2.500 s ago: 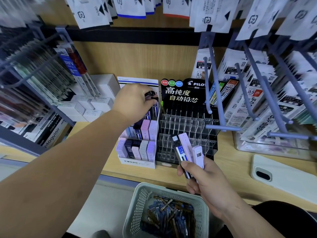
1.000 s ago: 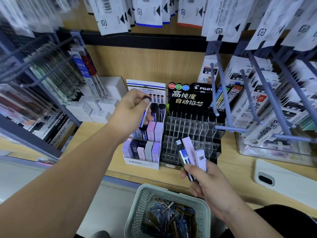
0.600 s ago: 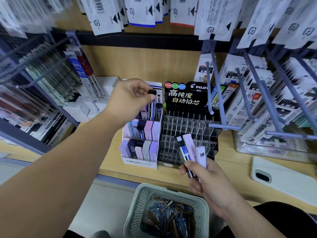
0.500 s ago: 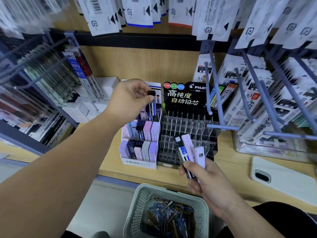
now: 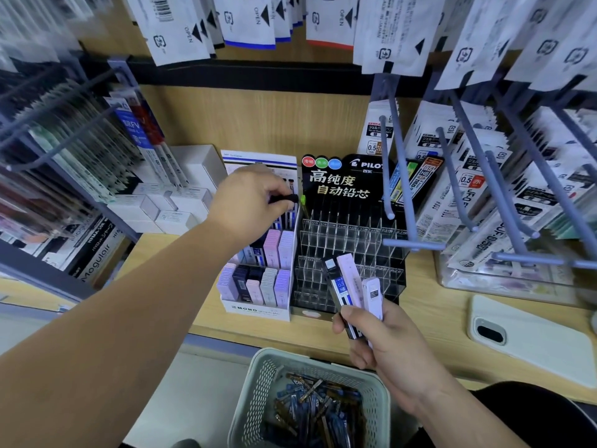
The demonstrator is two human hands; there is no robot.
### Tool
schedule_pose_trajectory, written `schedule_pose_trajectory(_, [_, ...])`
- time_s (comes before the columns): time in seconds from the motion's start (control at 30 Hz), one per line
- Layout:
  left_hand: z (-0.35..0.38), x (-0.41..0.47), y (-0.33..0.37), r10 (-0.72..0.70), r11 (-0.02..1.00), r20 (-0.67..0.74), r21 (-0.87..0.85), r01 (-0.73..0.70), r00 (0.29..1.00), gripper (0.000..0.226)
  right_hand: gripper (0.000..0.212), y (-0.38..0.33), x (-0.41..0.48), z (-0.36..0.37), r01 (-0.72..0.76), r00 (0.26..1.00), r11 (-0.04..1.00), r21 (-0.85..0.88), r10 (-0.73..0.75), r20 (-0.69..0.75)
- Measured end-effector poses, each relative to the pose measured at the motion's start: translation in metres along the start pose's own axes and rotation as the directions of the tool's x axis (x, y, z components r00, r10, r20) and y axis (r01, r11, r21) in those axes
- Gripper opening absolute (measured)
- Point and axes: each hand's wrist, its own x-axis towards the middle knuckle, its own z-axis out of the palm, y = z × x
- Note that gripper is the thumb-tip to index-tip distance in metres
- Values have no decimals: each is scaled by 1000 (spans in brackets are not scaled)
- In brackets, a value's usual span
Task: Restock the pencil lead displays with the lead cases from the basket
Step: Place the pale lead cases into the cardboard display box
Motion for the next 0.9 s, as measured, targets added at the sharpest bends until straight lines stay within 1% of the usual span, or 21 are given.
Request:
schedule_pose_trajectory(0.1, [2,1,2,31,998,-29,58,-30,999,8,19,0,1,1,-3,1000,1000,6,3,10])
schedule_pose_trajectory(0.17, [3,1,4,4,999,-25,37,-3,1000,8,25,-1,1,1,-9,1000,1000,9,9,19])
schedule_pose_trajectory(0.23, [4,1,4,-34,999,-20,0,34,999,9,21,-1,1,1,-9,1000,1000,10,9,20])
schedule_pose_trajectory(0.3, [4,0,2,-57,998,-22,-22,57,998,10,26,0,1,0,-10,1000,1000,8,10,27])
schedule_pose_trajectory(0.37, [4,-1,2,-69,997,-29,-18,69,997,12,32,0,1,0,-7,999,1000,1,7,32])
schedule_pose_trajectory(0.43, [5,-2,2,-69,998,-44,-6,69,997,13,31,0,1,0,-4,999,1000,3,4,33])
schedule_pose_trajectory(0.63, [5,1,1,36,996,-89,89,-28,995,8,32,0,1,1,-7,999,1000,2,7,35])
schedule_pose_trajectory(0.7, [4,3,3,22,997,-59,81,-18,998,8,34,0,0,1,-6,1000,1000,4,6,29])
schedule_pose_trajectory(0.8, [3,3,5,-41,999,-10,27,41,999,8,34,-1,0,1,-3,1000,1000,13,3,20])
schedule_pose_trajectory(0.9, [3,0,3,-77,997,-26,-8,77,997,9,34,-1,0,1,-2,1000,1000,10,2,23])
